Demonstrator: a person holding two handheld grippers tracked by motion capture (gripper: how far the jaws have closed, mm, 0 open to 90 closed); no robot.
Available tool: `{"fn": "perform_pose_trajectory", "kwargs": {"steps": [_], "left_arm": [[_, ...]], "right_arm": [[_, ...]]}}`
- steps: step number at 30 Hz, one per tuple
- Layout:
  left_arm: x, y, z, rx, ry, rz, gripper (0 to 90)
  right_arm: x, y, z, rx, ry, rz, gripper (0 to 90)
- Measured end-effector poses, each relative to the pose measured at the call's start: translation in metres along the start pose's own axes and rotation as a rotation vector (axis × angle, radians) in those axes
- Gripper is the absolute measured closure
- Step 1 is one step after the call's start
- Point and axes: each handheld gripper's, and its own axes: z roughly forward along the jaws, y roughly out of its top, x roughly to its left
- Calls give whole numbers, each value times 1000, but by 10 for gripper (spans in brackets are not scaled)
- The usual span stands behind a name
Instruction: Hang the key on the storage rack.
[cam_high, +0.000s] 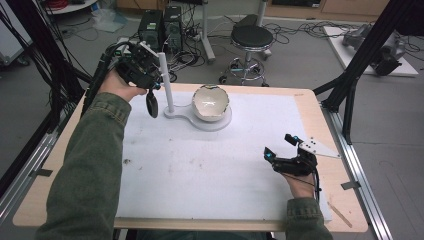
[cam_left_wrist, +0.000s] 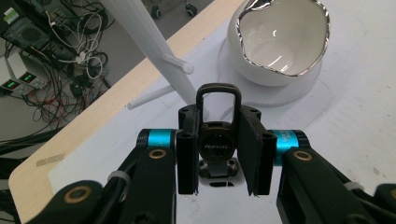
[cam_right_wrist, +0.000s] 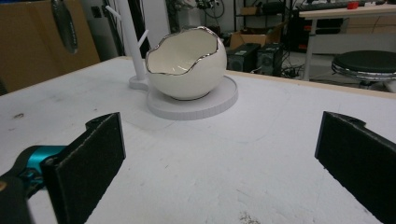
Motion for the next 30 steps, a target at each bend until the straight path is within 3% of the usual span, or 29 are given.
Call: {"fn": "perform_pose_trajectory", "kwargs": {"steps": [4, 6, 18, 30], "left_arm": [[3, 6, 12, 4, 25, -9, 699], [2, 9, 16, 14, 53, 6, 699], [3, 17, 27, 44, 89, 24, 698], [7, 16, 39, 62, 74, 15, 698]], "right_arm": [[0, 0, -1, 4, 1, 4, 7], [0, 1, -2, -2, -1, 2, 8], [0, 1, -5, -8, -1, 3, 7], [-1, 1, -4, -7, -1, -1, 7]]}}
